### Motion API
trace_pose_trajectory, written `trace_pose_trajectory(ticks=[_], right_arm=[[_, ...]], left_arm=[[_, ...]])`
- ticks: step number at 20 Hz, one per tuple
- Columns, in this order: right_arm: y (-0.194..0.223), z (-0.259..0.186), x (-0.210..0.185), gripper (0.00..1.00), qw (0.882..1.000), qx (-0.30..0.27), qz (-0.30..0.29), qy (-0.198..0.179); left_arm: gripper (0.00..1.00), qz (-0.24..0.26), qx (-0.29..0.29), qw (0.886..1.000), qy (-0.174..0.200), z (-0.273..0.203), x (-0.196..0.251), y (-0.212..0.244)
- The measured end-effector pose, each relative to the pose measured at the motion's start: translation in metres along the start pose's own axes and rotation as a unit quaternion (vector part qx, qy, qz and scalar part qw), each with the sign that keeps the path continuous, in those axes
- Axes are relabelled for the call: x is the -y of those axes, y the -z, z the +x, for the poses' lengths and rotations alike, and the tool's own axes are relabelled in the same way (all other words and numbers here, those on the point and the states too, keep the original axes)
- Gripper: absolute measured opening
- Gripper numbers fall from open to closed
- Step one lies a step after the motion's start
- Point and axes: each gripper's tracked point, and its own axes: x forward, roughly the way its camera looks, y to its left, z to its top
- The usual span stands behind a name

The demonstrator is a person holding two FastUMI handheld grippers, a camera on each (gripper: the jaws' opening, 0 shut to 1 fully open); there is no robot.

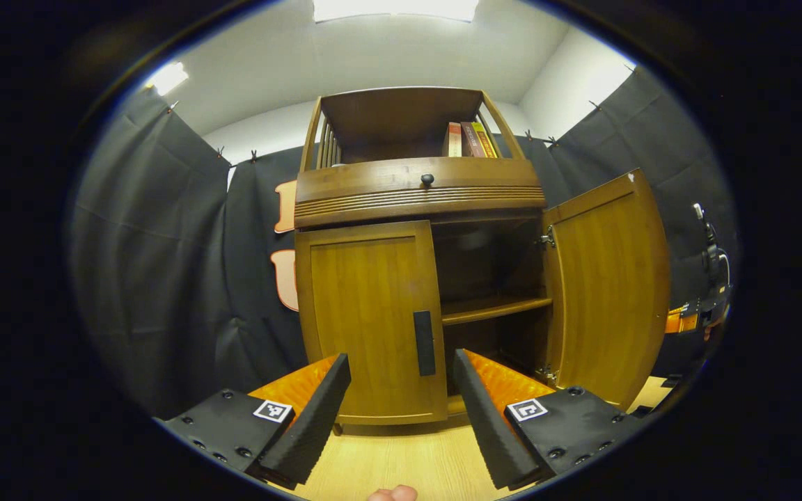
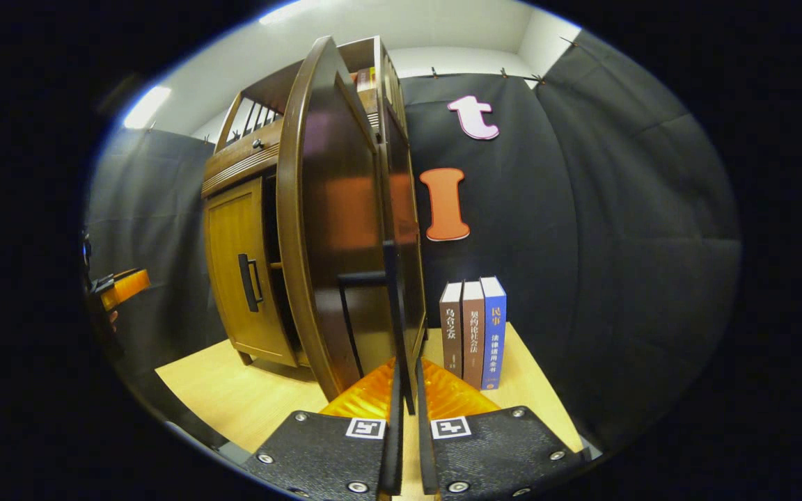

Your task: Open the right door of the double-door shoe cabinet with the right hand, and open the left door with the left hand.

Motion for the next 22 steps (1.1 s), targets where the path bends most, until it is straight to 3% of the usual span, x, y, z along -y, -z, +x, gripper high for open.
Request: trace_pose_trajectory(ticks=[1,2,3,9,13,18,22], right_arm=[[0.001,-0.006,-0.001,0.11,1.000,0.006,0.007,0.007],[0.007,-0.016,0.000,0.02,1.000,0.000,0.005,0.018],[0.016,-0.026,0.001,0.11,0.999,-0.010,-0.002,0.030],[-0.006,-0.074,-0.035,0.10,0.997,0.017,0.007,0.070],[-0.042,-0.074,-0.087,0.10,0.996,0.065,-0.006,0.057],[-0.042,-0.041,-0.151,0.10,0.998,0.052,-0.025,0.003],[-0.018,-0.028,-0.168,0.55,0.999,0.031,-0.030,-0.013]], left_arm=[[0.95,-0.002,0.002,1.000,0.003,0.001,0.002,0.000],[0.95,-0.003,0.002,1.000,0.006,0.002,0.004,0.000],[0.95,-0.002,0.003,1.000,0.008,0.002,0.006,-0.001],[0.95,-0.011,-0.005,1.000,0.014,0.012,0.009,0.007],[0.95,-0.022,-0.010,1.000,0.010,0.020,0.001,0.011],[0.95,-0.033,-0.014,0.999,-0.027,0.026,-0.036,0.016],[0.95,-0.042,-0.025,0.998,-0.049,0.034,-0.058,0.026]])
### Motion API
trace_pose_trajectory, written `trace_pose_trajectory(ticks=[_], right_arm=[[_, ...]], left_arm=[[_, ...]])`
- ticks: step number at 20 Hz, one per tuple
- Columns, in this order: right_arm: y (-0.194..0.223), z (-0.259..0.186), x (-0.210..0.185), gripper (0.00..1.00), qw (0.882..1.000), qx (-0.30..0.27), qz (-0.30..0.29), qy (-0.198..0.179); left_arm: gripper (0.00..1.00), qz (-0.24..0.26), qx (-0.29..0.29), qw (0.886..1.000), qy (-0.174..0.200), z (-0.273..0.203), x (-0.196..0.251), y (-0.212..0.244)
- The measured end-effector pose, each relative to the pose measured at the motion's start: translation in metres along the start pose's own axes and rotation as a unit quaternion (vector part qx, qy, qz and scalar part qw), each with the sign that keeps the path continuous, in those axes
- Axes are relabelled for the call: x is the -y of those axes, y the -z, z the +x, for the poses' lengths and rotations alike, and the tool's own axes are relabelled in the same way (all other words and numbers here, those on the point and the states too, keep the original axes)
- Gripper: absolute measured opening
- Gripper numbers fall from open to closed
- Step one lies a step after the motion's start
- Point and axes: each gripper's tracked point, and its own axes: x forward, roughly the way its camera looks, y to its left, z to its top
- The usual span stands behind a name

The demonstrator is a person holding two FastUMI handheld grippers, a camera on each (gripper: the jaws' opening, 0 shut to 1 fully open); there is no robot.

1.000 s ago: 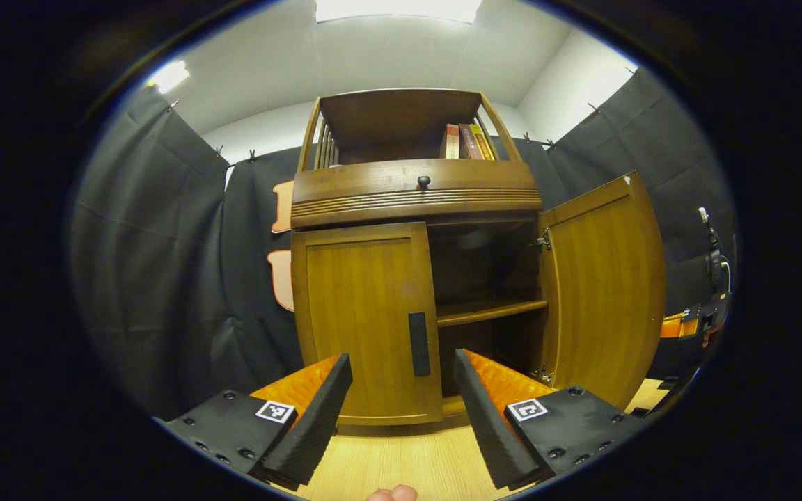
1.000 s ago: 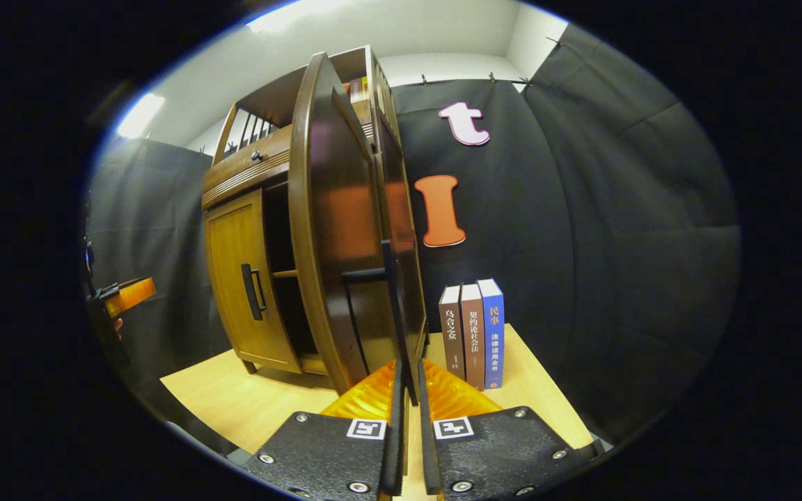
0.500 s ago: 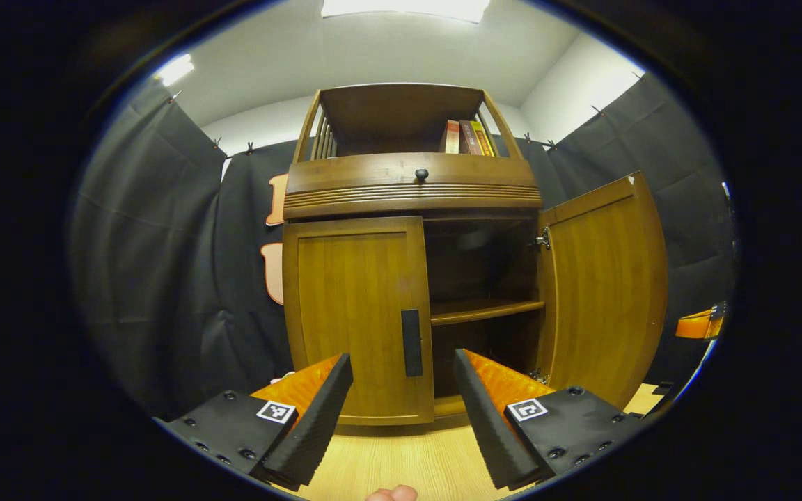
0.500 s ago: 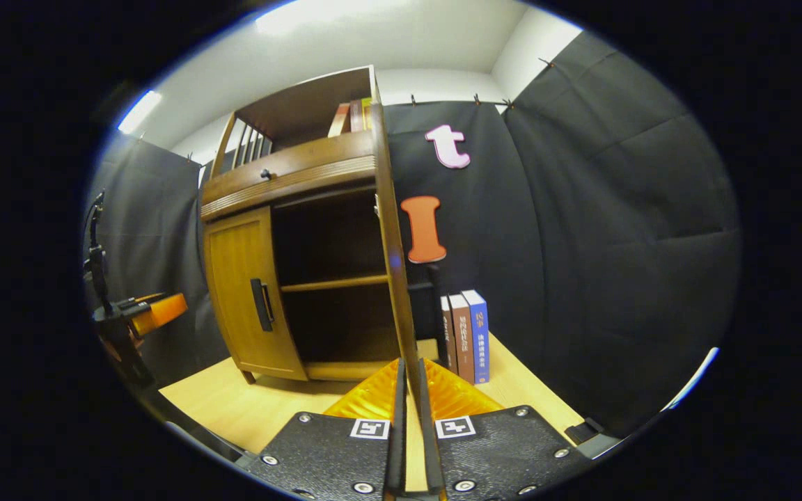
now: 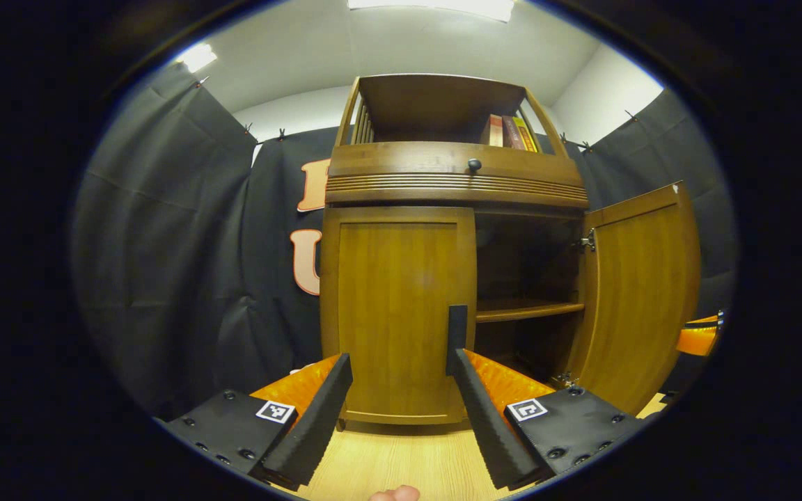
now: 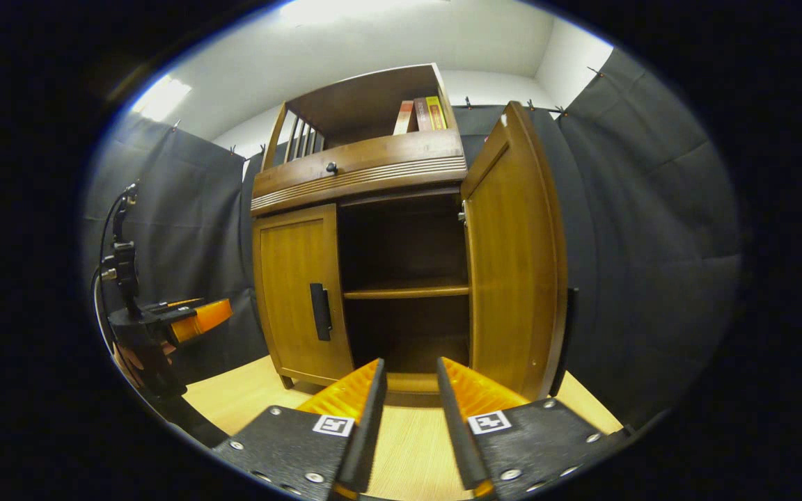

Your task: Open the right door of the double-door shoe cabinet with the right hand, and open the left door with the left hand.

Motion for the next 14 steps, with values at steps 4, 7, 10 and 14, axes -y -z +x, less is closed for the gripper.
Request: trace_pose_trajectory(ticks=[4,7,10,14], right_arm=[[0.012,-0.002,0.004,0.99,1.000,-0.021,0.006,-0.004],[0.014,-0.007,0.007,0.91,1.000,-0.027,0.002,-0.003],[0.008,-0.019,0.006,0.91,1.000,-0.019,-0.012,-0.007],[0.010,-0.027,0.009,0.91,0.999,-0.024,-0.030,-0.004]], left_arm=[[0.95,-0.013,-0.002,1.000,0.011,0.019,0.002,0.001],[0.95,-0.023,-0.008,0.999,0.030,0.047,0.017,0.009],[0.95,-0.015,-0.012,0.999,0.046,0.077,0.033,0.013],[0.98,-0.014,-0.031,0.997,0.062,0.123,0.062,0.036]])
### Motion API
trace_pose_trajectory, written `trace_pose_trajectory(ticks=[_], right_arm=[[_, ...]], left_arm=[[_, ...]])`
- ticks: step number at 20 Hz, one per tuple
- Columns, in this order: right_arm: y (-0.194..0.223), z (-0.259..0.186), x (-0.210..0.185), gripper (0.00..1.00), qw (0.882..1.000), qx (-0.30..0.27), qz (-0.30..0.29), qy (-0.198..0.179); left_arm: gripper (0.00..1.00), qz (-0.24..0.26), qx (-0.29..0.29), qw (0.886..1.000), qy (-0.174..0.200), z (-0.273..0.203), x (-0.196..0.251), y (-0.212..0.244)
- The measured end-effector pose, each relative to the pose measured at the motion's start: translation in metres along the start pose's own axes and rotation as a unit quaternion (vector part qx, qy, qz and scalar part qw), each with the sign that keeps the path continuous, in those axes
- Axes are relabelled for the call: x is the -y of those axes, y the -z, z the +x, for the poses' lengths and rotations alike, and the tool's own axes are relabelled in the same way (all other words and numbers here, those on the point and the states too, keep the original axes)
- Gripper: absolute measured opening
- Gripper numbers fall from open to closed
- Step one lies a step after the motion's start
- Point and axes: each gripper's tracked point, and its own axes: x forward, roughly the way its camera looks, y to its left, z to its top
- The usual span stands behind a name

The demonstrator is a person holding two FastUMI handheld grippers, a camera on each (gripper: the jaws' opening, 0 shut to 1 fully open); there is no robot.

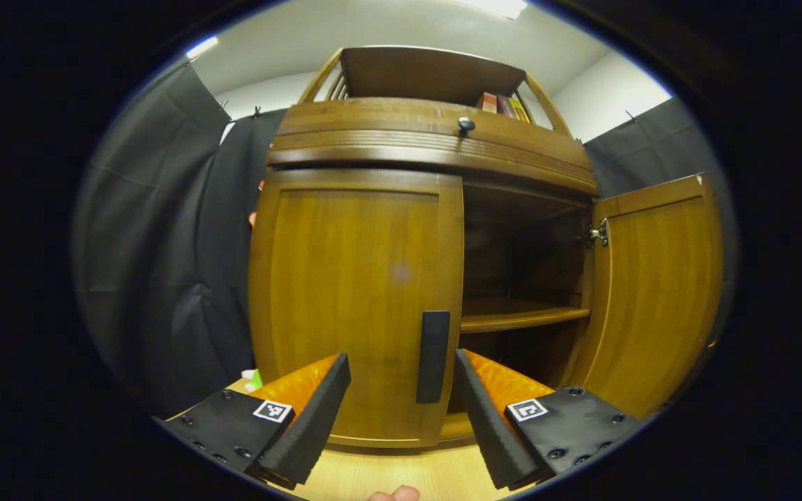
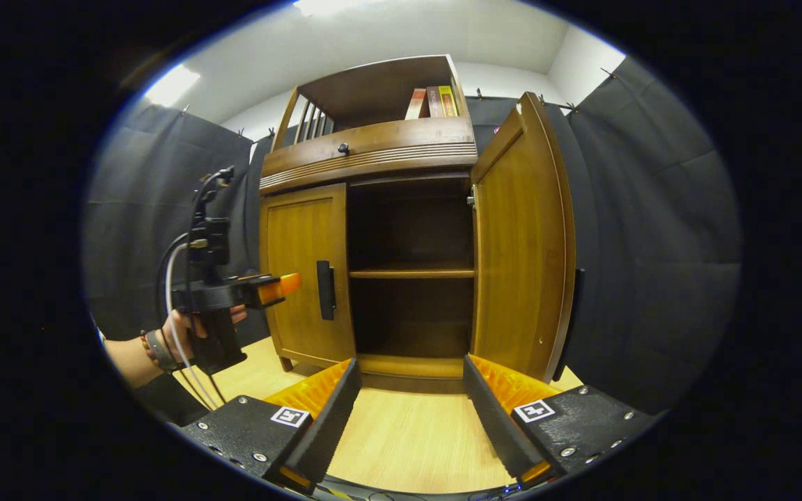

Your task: Open the right door of the double-door shoe cabinet with the right hand, and open the left door with the left hand.

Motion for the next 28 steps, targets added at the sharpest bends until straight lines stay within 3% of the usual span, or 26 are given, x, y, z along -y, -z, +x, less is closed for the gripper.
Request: trace_pose_trajectory(ticks=[1,2,3,4,6,7,8,9,10,11,12,14,15,16,17,18,19,22,23,24,25,28], right_arm=[[-0.002,-0.002,0.000,0.91,1.000,0.000,-0.005,0.002],[-0.003,-0.005,0.001,1.00,1.000,0.003,-0.007,0.005],[-0.005,-0.008,0.000,1.00,1.000,0.008,-0.008,0.006],[-0.006,-0.011,0.001,0.91,1.000,0.011,-0.008,0.009],[-0.001,-0.010,0.005,0.91,1.000,0.005,-0.006,0.021],[0.000,-0.009,0.005,1.00,1.000,0.002,-0.002,0.022],[0.000,-0.008,0.005,1.00,1.000,0.003,0.002,0.022],[-0.003,-0.009,0.004,0.92,1.000,0.005,0.006,0.022],[-0.004,-0.009,0.007,1.00,1.000,0.004,0.009,0.024],[-0.003,-0.008,0.009,1.00,1.000,0.005,0.012,0.028],[-0.003,-0.007,0.012,0.92,0.999,0.007,0.013,0.033],[-0.001,-0.003,0.018,0.92,0.999,0.001,0.020,0.038],[-0.001,0.000,0.017,1.00,0.999,0.000,0.024,0.035],[-0.001,-0.001,0.017,1.00,0.999,0.001,0.027,0.032],[-0.001,-0.001,0.017,0.92,0.999,0.001,0.031,0.034],[-0.002,-0.002,0.017,1.00,0.999,0.004,0.034,0.035],[-0.004,-0.001,0.018,0.91,0.999,0.008,0.035,0.038],[0.002,0.002,0.021,0.91,0.998,-0.006,0.042,0.040],[0.002,0.000,0.018,1.00,0.998,-0.005,0.043,0.037],[0.001,-0.002,0.018,0.91,0.998,-0.001,0.041,0.037],[0.000,-0.003,0.018,0.91,0.999,0.003,0.038,0.038],[0.003,0.002,0.015,0.91,0.999,-0.006,0.036,0.033]], left_arm=[[0.99,0.006,-0.003,1.000,-0.003,0.011,0.001,0.007],[0.95,0.009,-0.006,1.000,-0.003,0.020,0.003,0.011],[0.96,0.010,-0.010,1.000,0.000,0.025,0.004,0.012],[0.97,0.008,-0.014,1.000,0.004,0.031,0.006,0.015],[0.98,0.001,-0.031,1.000,0.004,0.045,0.005,0.027],[0.97,-0.004,-0.042,0.999,0.002,0.053,0.003,0.035],[0.97,-0.010,-0.050,0.999,0.005,0.059,0.004,0.040],[0.96,-0.016,-0.057,0.998,0.007,0.063,0.002,0.044],[0.96,-0.019,-0.062,0.998,0.008,0.066,-0.002,0.046],[0.96,-0.020,-0.063,0.998,0.004,0.067,-0.006,0.044],[0.96,-0.026,-0.054,0.998,0.004,0.065,-0.005,0.040],[0.96,-0.024,-0.044,0.999,0.000,0.061,-0.011,0.033],[0.95,-0.020,-0.041,0.999,-0.001,0.059,-0.008,0.034],[0.95,-0.016,-0.037,0.999,-0.001,0.057,-0.005,0.034],[0.95,-0.014,-0.032,0.999,-0.002,0.053,-0.002,0.034],[0.95,-0.014,-0.030,0.999,0.004,0.049,0.002,0.032],[0.92,-0.012,-0.027,1.000,0.004,0.045,0.003,0.027],[0.84,-0.006,-0.033,0.999,0.013,0.045,0.027,0.027],[0.79,-0.006,-0.035,0.999,0.016,0.052,0.038,0.026],[0.74,-0.005,-0.037,0.999,0.015,0.058,0.044,0.025],[0.69,-0.012,-0.036,0.999,0.028,0.057,0.050,0.027],[0.55,-0.011,-0.042,0.999,0.019,0.057,0.061,0.030]])
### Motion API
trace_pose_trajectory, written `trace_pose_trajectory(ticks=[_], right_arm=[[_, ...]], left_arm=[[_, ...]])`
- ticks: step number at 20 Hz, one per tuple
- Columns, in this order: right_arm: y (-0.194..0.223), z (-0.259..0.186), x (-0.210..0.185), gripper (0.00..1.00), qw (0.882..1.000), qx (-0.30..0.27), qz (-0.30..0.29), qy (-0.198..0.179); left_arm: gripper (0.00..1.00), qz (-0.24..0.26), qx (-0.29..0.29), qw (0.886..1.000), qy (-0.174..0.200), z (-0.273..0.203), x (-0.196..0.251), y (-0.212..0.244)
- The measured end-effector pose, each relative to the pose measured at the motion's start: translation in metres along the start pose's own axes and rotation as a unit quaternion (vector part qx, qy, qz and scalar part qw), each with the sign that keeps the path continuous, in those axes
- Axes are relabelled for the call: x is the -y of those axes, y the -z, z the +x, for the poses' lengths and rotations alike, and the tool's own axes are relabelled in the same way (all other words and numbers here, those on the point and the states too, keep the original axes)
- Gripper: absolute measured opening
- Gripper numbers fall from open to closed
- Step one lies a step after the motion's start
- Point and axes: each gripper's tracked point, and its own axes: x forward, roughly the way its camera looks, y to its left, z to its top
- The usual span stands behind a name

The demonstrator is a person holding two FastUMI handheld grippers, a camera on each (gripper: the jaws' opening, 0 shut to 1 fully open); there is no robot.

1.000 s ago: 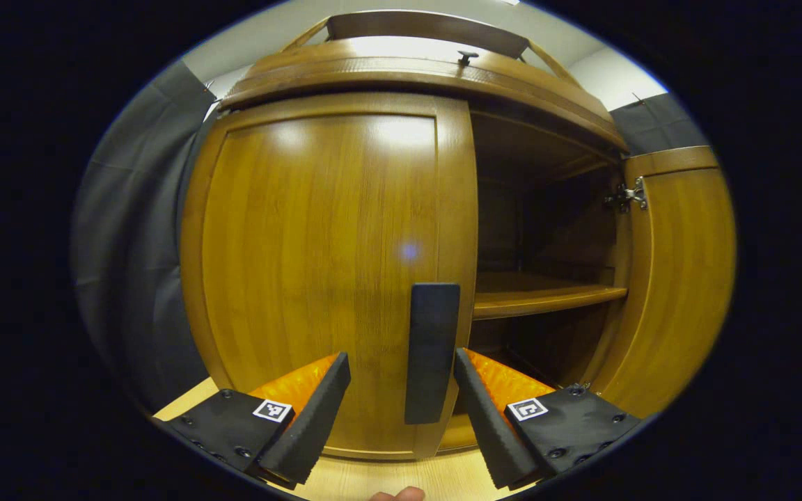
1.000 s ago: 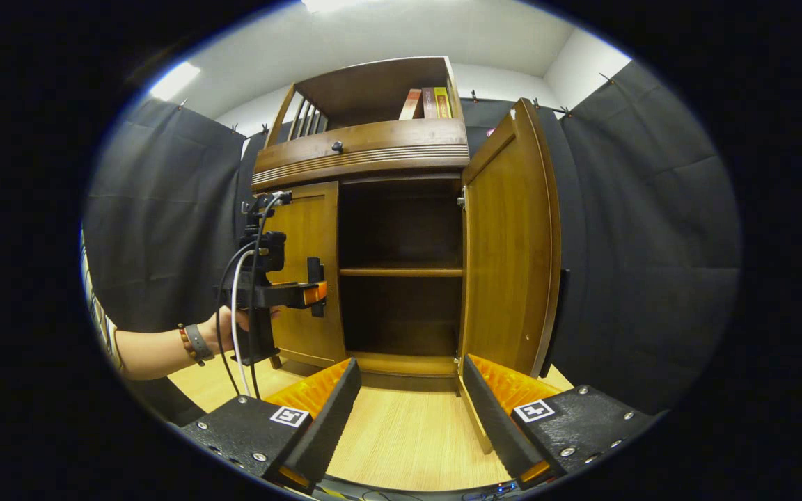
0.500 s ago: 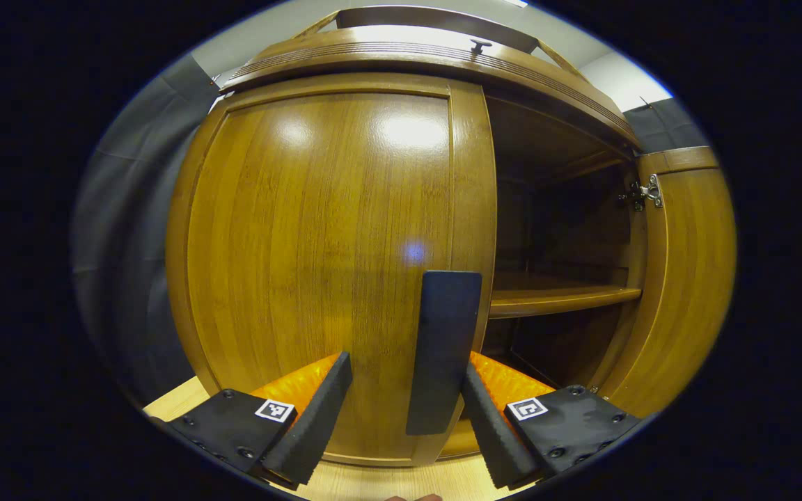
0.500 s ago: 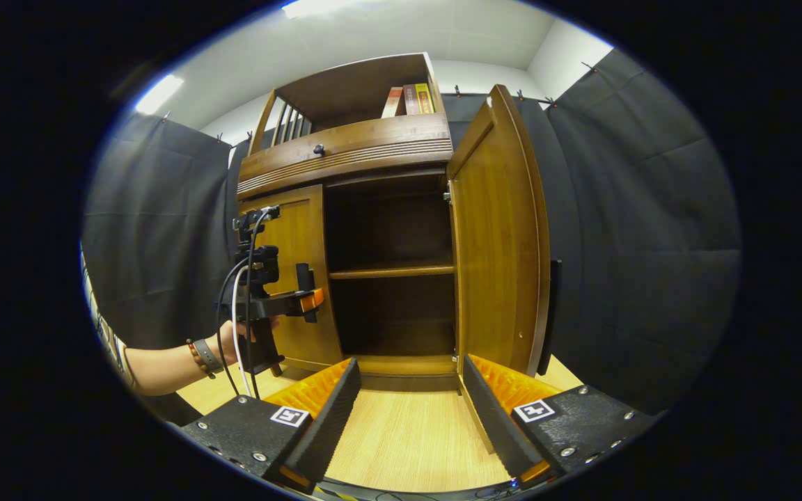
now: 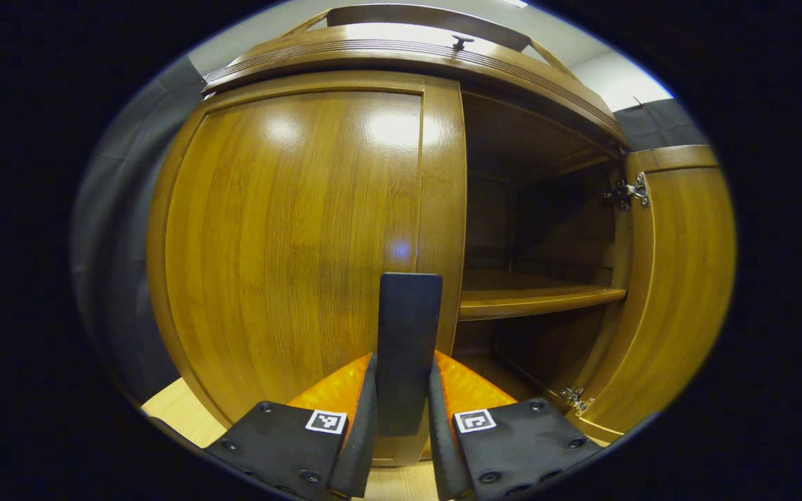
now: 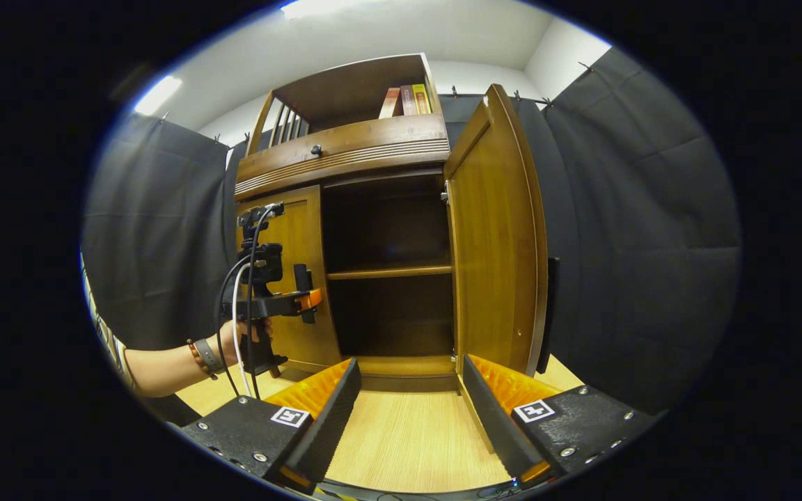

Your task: Open the right door of the double-door shoe cabinet with the right hand, and open the left door with the left hand.

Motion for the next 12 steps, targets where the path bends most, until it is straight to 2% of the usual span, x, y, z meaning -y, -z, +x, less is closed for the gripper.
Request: trace_pose_trajectory(ticks=[4,6,12], right_arm=[[0.005,-0.010,-0.009,0.91,1.000,-0.003,-0.001,-0.007],[0.011,-0.010,-0.009,0.91,1.000,-0.011,-0.005,-0.005],[0.013,-0.006,-0.021,0.91,1.000,-0.016,-0.001,-0.018]], left_arm=[[0.36,0.008,-0.009,1.000,0.005,0.003,0.004,-0.001],[0.33,0.019,-0.017,1.000,0.009,-0.003,0.004,0.000],[0.34,0.034,-0.005,0.999,0.011,-0.059,-0.003,-0.002]])
